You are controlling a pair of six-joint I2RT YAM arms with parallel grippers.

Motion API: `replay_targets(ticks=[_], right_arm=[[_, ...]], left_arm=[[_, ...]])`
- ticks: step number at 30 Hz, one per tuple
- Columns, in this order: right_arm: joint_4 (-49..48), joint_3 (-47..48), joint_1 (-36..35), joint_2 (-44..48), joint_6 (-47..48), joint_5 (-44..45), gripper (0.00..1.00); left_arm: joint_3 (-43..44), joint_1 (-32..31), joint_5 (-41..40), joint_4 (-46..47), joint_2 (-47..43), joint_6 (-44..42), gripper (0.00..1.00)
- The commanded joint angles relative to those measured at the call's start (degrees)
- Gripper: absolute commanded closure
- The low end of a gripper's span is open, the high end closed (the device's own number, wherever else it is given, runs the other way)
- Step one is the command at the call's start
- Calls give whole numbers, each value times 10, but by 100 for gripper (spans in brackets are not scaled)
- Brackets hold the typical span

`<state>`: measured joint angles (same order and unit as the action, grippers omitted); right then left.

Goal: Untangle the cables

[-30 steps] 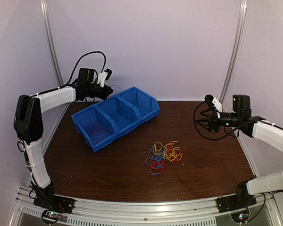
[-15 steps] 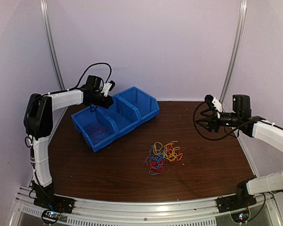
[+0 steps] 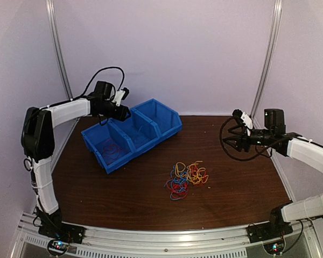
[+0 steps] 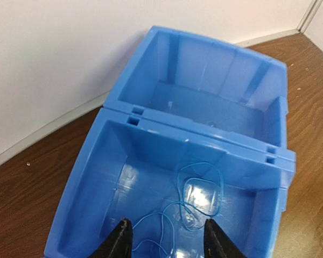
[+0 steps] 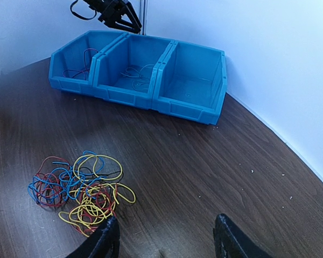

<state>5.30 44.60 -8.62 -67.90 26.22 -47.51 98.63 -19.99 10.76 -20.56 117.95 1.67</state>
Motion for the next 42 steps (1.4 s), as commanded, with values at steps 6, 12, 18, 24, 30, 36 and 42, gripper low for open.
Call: replay_targets(ticks=[6,12,18,24,30,36,42], right_arm=[[0,-4,1,-23,15,6,40],[3,3,-31,-66,16,20,45],[50,68,-97,-176,5,21,46],[76,106,-135,-243,6,38,45],[96,95,-160,-252,49,61,46],[101,78,-189,-220,83,77,47],[103,73,-239,-205,113,130,46]], left_arm=[[-178,-73,120,194,-235,-4,52],[-255,-175,60,260,-259,-6,52],[-344,-223,32,358,-259,77,52],[-399,-289,-63,381,-253,80,51],[-445,-314,-1,392,-246,101,51],[-502,-321,58,395,-248,128,57],[-486,-321,-38,303,-214,320,52]])
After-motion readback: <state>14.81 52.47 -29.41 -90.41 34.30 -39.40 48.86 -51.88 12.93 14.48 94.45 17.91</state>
